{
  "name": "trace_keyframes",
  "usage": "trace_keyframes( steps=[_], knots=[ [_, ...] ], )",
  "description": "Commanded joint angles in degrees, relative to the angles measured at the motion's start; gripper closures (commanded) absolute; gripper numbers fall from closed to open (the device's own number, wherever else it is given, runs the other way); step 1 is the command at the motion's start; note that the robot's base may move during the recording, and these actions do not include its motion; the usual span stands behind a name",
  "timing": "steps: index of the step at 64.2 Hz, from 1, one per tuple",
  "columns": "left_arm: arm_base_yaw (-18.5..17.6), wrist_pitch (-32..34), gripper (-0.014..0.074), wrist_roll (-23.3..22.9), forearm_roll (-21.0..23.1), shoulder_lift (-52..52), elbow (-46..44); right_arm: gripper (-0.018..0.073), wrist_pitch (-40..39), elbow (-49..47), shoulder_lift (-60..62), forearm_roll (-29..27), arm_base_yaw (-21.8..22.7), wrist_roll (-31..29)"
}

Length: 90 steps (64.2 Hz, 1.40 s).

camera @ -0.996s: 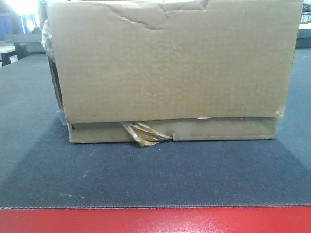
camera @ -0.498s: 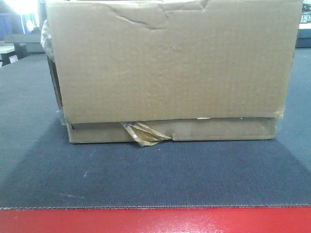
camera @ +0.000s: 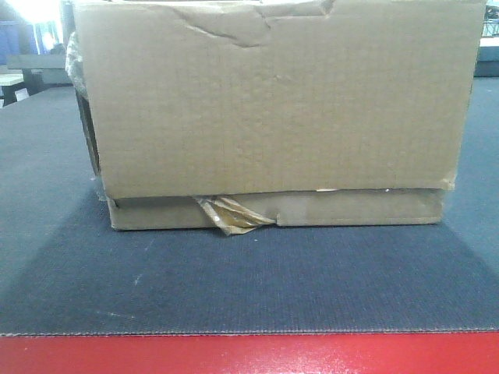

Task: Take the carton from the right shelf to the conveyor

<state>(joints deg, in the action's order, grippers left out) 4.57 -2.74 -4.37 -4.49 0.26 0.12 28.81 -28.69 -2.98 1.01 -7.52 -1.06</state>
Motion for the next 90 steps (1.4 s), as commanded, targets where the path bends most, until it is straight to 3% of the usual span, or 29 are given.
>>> trace_keyframes(
  steps=[1, 8, 20, 32, 58, 61, 90],
  knots=[
    [0.15, 1.14, 0.0603, 0.24, 0.32, -0.26, -0.12, 0.0628, -1.45, 0.09, 0.29, 0.51, 0.13, -0.64],
    [0.15, 1.14, 0.0603, 0.24, 0.32, -0.26, -0.12, 0.0628, -2.08, 0.09, 0.29, 0.37, 0.83, -0.64],
    [0.15, 1.14, 0.0603, 0.24, 0.32, -0.26, -0.12, 0.0628, -3.14, 1.49, 0.29, -1.36, 6.89, -1.01],
    [0.15, 1.14, 0.0603, 0.24, 0.32, -0.26, -0.12, 0.0628, -13.37, 11.49, 0.29, -5.31, 7.94, -3.53],
    [0.15, 1.14, 0.0603, 0.24, 0.32, -0.26, -0.12, 0.0628, -34.08, 28.69, 2.45, -5.56, 7.94, -3.53],
    [0.15, 1.14, 0.0603, 0.24, 0.32, -0.26, -0.12, 0.0628, -30.09, 28.69, 2.98, -5.56, 7.94, -3.53],
    [0.15, 1.14, 0.0603, 0.24, 0.32, -0.26, -0.12, 0.0628, -29.27, 28.69, 2.98, -5.56, 7.94, -3.53]
  ],
)
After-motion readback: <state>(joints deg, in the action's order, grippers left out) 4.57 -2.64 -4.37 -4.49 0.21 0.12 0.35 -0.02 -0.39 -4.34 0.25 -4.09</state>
